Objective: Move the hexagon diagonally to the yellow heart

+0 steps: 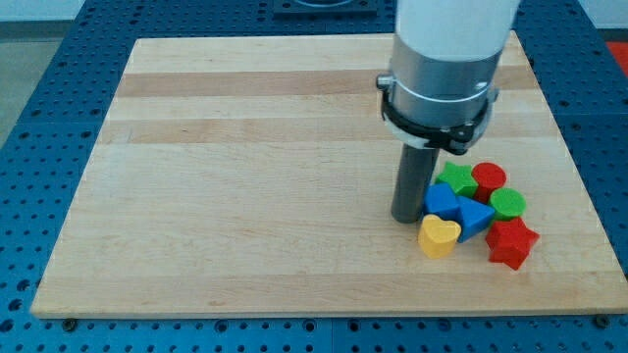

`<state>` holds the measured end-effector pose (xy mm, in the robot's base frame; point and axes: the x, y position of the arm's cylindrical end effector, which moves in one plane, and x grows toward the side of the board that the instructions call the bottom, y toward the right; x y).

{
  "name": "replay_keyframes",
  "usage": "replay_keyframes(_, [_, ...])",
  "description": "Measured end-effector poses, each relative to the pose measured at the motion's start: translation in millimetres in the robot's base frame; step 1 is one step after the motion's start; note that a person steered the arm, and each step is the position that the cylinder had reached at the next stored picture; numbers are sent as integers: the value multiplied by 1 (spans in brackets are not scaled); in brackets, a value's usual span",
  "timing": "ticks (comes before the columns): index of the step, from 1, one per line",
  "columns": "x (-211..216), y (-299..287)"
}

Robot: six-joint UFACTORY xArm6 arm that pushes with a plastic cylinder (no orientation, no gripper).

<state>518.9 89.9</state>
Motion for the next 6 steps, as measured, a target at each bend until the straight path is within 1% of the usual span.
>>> replay_keyframes(1, [4, -24])
replay_keyframes(2, [-3, -74])
replay_keyframes(3, [-46, -91])
replay_keyframes(4, [-100, -59])
replay_keyframes(5, [-122, 29])
replay_keyframes(6, [-135, 92])
